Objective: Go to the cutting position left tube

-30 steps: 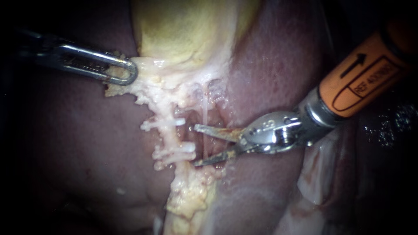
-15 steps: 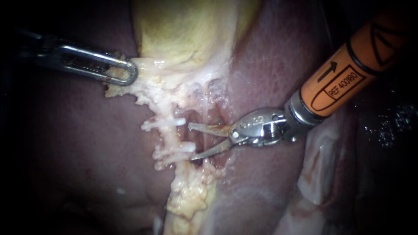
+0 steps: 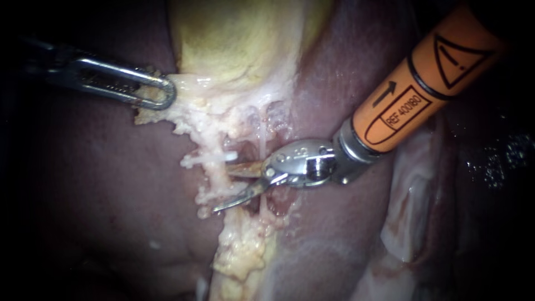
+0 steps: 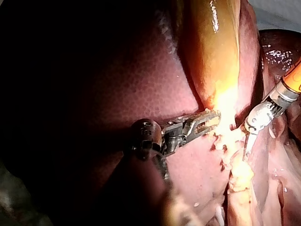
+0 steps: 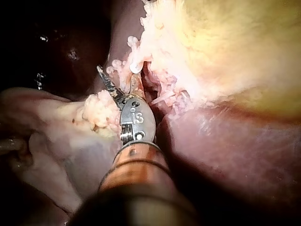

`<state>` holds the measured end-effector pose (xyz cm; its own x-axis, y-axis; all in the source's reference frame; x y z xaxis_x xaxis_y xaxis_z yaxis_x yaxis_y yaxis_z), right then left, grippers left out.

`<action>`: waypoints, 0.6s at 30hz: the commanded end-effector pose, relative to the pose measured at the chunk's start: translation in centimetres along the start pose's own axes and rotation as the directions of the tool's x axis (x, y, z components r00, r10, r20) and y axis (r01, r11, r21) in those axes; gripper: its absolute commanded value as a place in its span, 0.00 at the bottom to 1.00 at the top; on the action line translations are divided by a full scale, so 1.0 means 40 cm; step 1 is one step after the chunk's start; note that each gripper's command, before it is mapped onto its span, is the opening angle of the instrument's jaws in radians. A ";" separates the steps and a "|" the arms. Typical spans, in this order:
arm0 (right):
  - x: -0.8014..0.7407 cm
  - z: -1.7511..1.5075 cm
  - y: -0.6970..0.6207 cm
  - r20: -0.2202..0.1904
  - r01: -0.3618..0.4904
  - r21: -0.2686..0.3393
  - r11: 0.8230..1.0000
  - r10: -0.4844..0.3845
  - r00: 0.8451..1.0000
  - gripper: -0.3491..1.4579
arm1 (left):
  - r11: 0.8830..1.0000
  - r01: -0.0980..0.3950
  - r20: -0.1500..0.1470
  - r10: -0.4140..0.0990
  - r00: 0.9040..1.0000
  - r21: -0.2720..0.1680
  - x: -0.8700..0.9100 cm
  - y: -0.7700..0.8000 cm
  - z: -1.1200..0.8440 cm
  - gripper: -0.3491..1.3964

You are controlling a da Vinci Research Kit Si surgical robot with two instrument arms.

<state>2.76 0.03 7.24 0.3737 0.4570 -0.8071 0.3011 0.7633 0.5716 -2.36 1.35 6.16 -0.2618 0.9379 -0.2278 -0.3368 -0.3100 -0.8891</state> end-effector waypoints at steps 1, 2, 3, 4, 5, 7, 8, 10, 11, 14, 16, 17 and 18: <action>0.0005 0.0010 0.0001 -0.002 -0.001 -0.003 1.000 0.001 1.000 0.91 | 1.000 0.000 0.000 0.000 1.000 0.000 0.0000 0.0000 0.0002 0.00; 0.0012 0.0024 0.0003 -0.011 -0.013 -0.004 1.000 0.013 1.000 0.91 | 1.000 0.000 0.000 0.000 1.000 0.001 0.0000 0.0000 0.0004 0.00; 0.0017 0.0034 0.0003 -0.017 -0.024 -0.005 1.000 0.024 1.000 0.91 | 1.000 0.000 -0.001 0.000 1.000 0.001 0.0000 0.0000 0.0005 0.00; 0.0022 0.0045 0.0005 -0.023 -0.030 -0.009 1.000 0.030 0.999 0.91 | 1.000 0.000 -0.001 0.000 1.000 0.001 0.0000 0.0000 0.0005 0.00; 0.0028 0.0056 0.0006 -0.029 -0.036 -0.012 0.999 0.036 0.999 0.92 | 1.000 0.000 -0.001 0.000 1.000 0.002 0.0000 0.0000 0.0006 0.00; 0.0041 0.0076 0.0007 -0.044 -0.042 -0.018 0.999 0.041 0.998 0.93 | 1.000 0.000 -0.001 0.000 1.000 0.002 0.0000 0.0000 0.0006 0.00; 0.0046 0.0083 0.0006 -0.051 -0.041 -0.021 0.999 0.040 0.998 0.93 | 1.000 0.000 -0.001 0.000 1.000 0.002 0.0000 0.0000 0.0006 0.00; 0.0055 0.0097 0.0004 -0.057 -0.047 -0.021 0.999 0.046 0.997 0.93 | 1.000 0.000 -0.001 0.000 1.000 0.002 0.0000 0.0000 0.0007 0.00; 0.0059 0.0102 0.0003 -0.060 -0.059 -0.023 0.998 0.057 0.997 0.93 | 1.000 0.000 -0.001 0.000 1.000 0.002 0.0000 0.0000 0.0007 0.00; 0.0066 0.0110 -0.0002 -0.063 -0.113 -0.039 0.993 0.110 0.992 0.95 | 1.000 0.000 -0.001 0.000 1.000 0.002 0.0000 0.0000 0.0008 0.00; 0.0073 0.0112 -0.0006 -0.067 -0.190 -0.042 0.981 0.187 0.980 0.97 | 1.000 0.000 -0.001 0.000 1.000 0.002 0.0000 0.0000 0.0008 0.00; 0.0077 0.0112 -0.0009 -0.068 -0.214 -0.040 0.976 0.211 0.975 0.97 | 1.000 0.000 -0.001 0.000 1.000 0.002 0.0000 0.0000 0.0008 0.00; 0.0083 0.0113 -0.0014 -0.069 -0.232 -0.039 0.972 0.229 0.971 0.97 | 1.000 0.000 -0.001 0.000 1.000 0.002 0.0000 0.0000 0.0008 0.00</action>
<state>3.27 -0.07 6.98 0.3708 0.6587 -0.6548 0.1647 0.6472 0.7443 -2.39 1.35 6.17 -0.2604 0.9382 -0.2279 -0.3385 -0.3098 -0.8885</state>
